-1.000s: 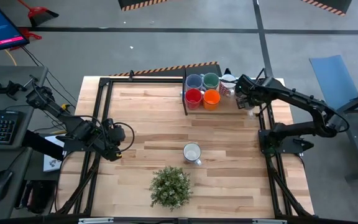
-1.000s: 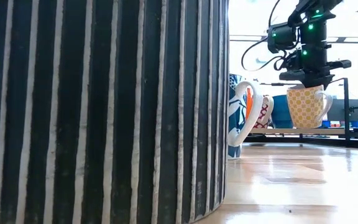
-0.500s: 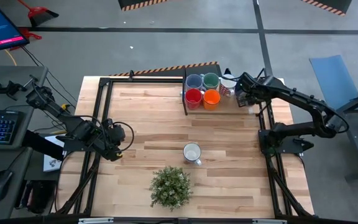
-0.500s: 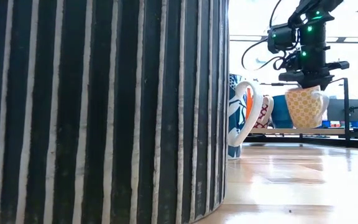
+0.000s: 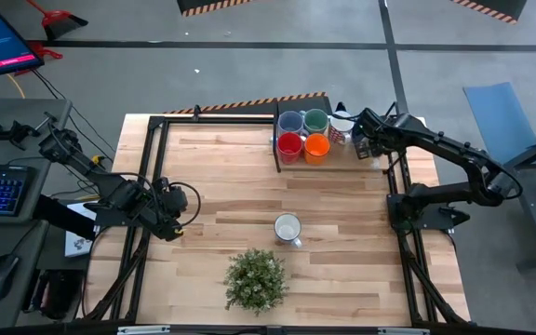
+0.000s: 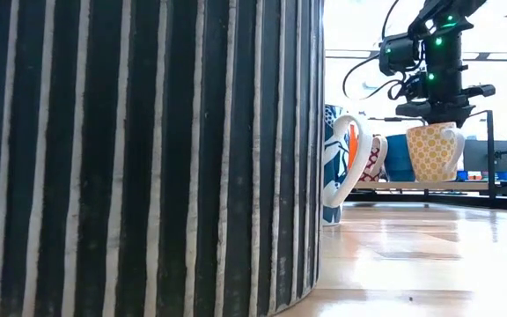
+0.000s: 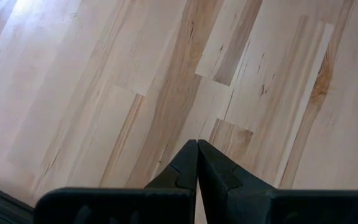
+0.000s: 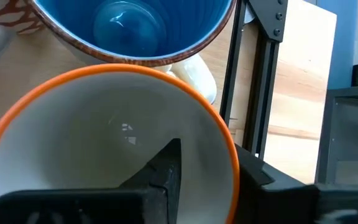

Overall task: Place coffee mugs
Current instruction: Put the yellow patterned mug on the shelf, then put the blue patterned mug on the shelf

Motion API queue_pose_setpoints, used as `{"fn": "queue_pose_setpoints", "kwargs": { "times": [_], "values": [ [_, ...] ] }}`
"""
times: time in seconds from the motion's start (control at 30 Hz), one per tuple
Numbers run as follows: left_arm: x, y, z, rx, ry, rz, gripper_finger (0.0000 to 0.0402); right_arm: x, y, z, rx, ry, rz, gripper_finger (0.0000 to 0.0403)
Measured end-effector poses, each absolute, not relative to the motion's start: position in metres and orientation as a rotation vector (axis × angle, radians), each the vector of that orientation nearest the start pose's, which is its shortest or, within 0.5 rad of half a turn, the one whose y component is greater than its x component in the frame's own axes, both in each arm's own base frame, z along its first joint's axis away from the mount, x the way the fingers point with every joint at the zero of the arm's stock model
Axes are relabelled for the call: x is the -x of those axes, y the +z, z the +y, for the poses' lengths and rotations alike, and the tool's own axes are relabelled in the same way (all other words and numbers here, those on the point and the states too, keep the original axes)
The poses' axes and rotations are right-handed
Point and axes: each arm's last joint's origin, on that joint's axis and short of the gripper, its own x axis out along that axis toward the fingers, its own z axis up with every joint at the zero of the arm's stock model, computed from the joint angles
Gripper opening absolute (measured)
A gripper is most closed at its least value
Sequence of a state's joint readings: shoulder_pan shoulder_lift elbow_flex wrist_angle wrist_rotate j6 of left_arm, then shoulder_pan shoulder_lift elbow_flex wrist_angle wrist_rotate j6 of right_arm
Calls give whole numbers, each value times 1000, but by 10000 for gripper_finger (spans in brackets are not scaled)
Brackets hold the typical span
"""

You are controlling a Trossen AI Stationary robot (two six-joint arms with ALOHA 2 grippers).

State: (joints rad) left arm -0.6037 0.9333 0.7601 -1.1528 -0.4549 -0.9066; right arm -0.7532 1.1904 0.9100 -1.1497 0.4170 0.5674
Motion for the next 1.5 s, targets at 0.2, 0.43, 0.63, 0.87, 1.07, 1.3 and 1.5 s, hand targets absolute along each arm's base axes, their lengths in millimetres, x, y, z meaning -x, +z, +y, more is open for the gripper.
{"fn": "queue_pose_setpoints", "kwargs": {
  "times": [0.2,0.43,0.63,0.87,1.07,1.3,1.5],
  "values": [
    [-120,242,-67,137,380,1063,0,-128,246,-137,-637,-1375,1182,83],
    [-120,242,-67,137,380,1063,0,-128,246,-137,-618,-1357,1199,83],
    [-120,242,-67,137,380,1063,0,-128,246,-138,-591,-1382,1192,83],
    [-120,241,-68,139,376,1067,0,-129,252,-140,-571,-1397,1174,83],
    [-120,241,-68,140,376,1068,0,-132,279,-143,-559,-1383,1120,83],
    [-120,242,-68,139,377,1066,0,-139,314,-133,-826,-1180,1039,83],
    [-120,242,-67,137,380,1063,0,-162,319,-105,-972,-777,1076,83]
  ]
}}
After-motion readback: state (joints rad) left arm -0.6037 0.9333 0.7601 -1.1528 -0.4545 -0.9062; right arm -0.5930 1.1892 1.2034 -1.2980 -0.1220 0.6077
